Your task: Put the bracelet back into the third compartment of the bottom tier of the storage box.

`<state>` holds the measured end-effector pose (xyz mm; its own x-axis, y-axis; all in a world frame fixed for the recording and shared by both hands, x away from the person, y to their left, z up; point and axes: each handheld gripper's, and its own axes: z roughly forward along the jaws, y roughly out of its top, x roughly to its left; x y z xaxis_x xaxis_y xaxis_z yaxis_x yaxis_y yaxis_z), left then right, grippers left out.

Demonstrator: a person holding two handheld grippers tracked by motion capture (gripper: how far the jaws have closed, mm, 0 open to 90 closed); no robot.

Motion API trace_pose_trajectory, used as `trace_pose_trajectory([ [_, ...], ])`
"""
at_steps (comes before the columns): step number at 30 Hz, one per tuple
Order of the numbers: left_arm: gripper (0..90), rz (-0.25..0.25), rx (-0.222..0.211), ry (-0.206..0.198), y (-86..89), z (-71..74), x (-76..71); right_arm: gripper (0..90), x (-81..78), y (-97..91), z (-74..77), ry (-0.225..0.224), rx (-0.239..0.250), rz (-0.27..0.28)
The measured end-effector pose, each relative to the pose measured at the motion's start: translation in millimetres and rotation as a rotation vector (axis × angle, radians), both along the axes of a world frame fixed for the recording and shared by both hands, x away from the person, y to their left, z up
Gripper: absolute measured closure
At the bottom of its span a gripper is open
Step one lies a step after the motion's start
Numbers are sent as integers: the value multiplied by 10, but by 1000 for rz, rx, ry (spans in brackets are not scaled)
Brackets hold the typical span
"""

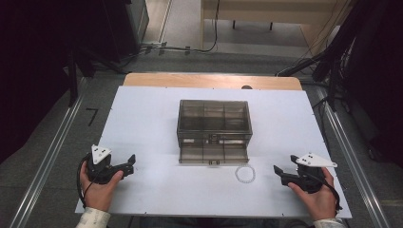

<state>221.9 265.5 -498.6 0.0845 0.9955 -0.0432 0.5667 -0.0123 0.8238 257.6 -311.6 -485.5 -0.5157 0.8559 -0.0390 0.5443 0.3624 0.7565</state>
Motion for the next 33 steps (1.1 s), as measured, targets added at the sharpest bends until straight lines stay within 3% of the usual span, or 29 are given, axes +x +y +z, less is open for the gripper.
trace_pose_trajectory([
  [33, 0, 1, -4, -2, 2, 0, 2, 220, 41, 256, -35, 15, -25, 52],
])
